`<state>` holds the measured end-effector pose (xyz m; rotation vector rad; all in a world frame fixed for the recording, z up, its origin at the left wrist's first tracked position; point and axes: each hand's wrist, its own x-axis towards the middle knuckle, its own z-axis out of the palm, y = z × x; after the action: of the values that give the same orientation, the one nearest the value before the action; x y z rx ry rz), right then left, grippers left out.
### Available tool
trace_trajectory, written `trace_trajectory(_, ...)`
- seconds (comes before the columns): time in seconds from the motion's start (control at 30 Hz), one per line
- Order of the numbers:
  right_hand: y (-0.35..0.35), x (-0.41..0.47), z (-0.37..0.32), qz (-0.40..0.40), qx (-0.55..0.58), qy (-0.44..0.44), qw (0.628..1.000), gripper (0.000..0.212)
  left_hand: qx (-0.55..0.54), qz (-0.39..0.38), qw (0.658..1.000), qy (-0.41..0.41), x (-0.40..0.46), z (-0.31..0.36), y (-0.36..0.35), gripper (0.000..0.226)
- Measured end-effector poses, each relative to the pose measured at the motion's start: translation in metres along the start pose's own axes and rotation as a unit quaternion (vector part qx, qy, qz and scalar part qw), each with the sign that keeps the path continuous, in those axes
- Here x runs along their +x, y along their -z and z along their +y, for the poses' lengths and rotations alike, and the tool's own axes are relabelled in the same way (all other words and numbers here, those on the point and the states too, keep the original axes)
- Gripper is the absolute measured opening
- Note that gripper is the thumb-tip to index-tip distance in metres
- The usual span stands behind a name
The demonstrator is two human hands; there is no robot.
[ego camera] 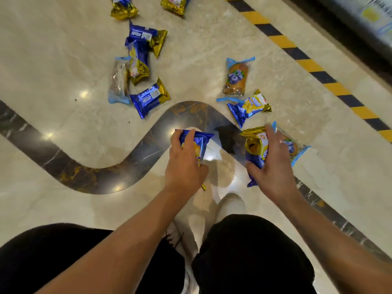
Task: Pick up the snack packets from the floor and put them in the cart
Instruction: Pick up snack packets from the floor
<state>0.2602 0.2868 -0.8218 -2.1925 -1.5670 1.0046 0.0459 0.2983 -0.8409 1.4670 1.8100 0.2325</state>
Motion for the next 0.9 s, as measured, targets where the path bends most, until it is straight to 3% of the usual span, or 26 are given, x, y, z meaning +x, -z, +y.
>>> trace_trajectory(0.47, 0.219, -0.110, -0.266, -0.011, 0.025, 0.051, 0.998, 0.092, -0.086, 0.102, 0.991, -0.033, -0.146, 0.144, 0.281, 0.090)
trace_trajectory(0.67, 0.277, -0.146, -0.379, -0.014, 0.028, 0.083, 0.996, 0.091, -0.095, 0.161, 0.981, -0.047, -0.195, 0.171, 0.400, 0.081)
trace_trajectory(0.9, 0.307, -0.206, -0.498, -0.016, 0.014, 0.124, 0.992, 0.090, -0.142, 0.174, 0.974, 0.019, -0.275, 0.199, 0.524, 0.082)
